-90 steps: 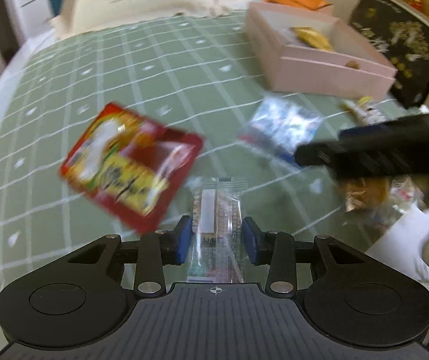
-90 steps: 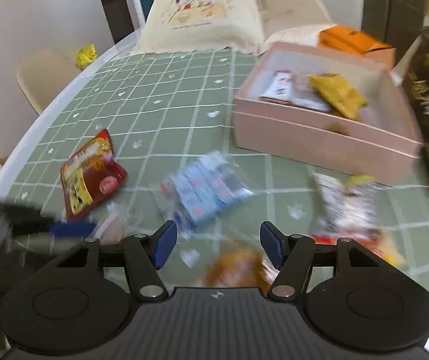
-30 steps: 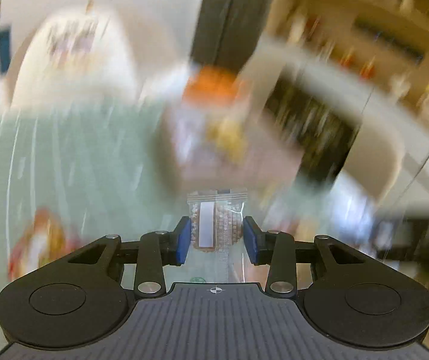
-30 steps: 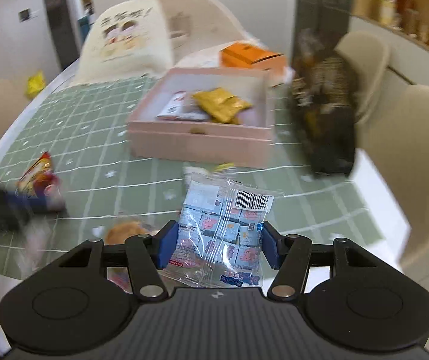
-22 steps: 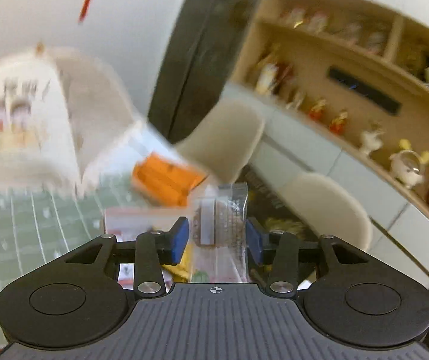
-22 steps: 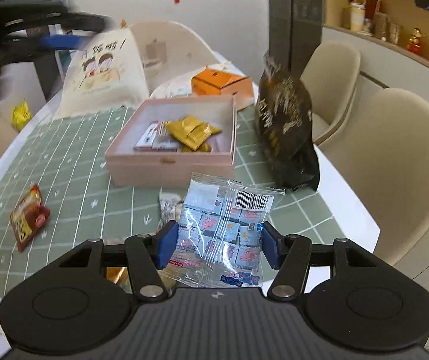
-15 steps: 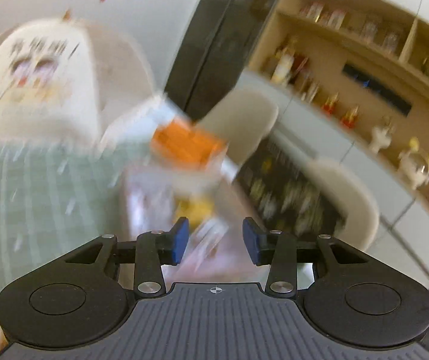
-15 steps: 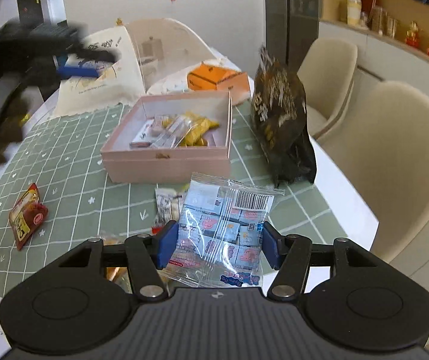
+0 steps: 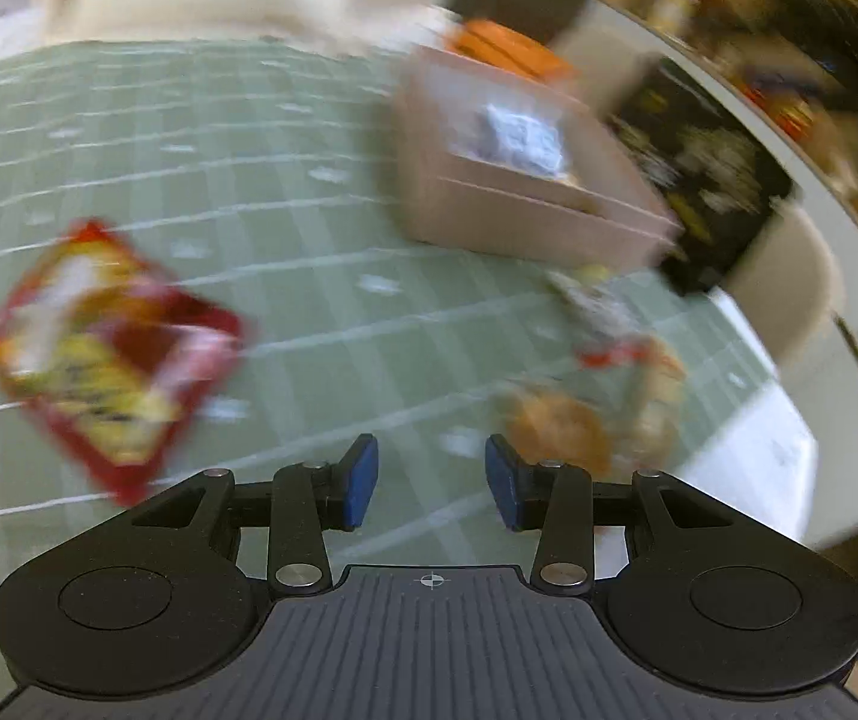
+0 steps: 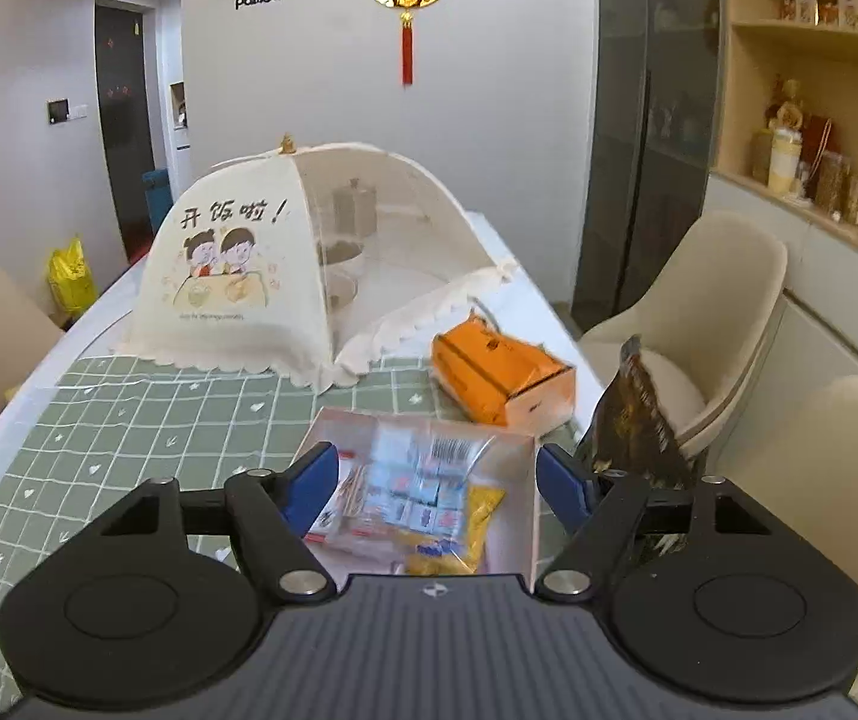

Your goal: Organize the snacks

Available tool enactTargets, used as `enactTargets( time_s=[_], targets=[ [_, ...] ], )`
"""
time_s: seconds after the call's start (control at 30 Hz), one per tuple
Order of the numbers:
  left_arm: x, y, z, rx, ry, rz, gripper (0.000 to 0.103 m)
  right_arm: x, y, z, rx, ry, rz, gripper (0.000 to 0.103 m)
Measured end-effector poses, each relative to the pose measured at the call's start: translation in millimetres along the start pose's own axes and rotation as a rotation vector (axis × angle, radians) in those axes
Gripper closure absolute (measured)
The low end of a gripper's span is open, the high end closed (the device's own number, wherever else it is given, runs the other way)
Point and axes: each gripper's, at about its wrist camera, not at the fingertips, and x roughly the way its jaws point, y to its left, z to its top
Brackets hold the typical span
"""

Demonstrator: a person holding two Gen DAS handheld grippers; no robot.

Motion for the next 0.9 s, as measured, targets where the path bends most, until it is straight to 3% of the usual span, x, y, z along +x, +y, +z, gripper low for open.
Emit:
enactTargets(
  time_s=[0.1,0.2,0.3,0.4,0.53,0.6,0.7,0.8,0.9],
  targets=[
    [-13.9,36.1,1.5,-0.110,-0.073,0.104,0.059,0.4,-4.5,-33.4,0.039,0.064,0.058,0.029],
    [-32.4,62.4,5.0,-0.201,-0.155,0.186,0.059,6.8,-0.4,-75.7,0.042,0.158,0.055,0.029],
    [-40.5,78.8,10.3,-0.244,-0.168,0.226,0.059,12.0,7.7,-113.3,0.024,0.236,0.054,0.029],
    [-32.1,64.8,14.8,-0.204,-0.121,0.116,0.059,4.8,16.0,-141.4,-0.002,0.274,0.056,0.029],
    [-14.5,1.6,11.4,0.016,-0.043,-0.055,0.058,-8.1,19.7,-165.5,-0.030,0.292,0.029,0.029],
    [-7.0,-25.3,5.7,0.112,-0.016,-0.090,0.056,-13.2,15.3,-168.8,-0.023,0.294,0.013,0.029],
    [-2.4,-26.5,0.1,0.116,-0.012,-0.031,0.056,-20.0,9.2,-170.1,-0.006,0.288,0.011,0.029],
    [-10.9,6.3,-2.9,-0.005,-0.046,0.058,0.058,-24.7,9.0,-170.8,-0.001,0.276,0.044,0.029],
    [-28.5,45.6,-6.5,-0.132,-0.098,0.154,0.059,-19.6,25.9,-167.6,-0.028,0.267,0.136,0.029]
  ],
)
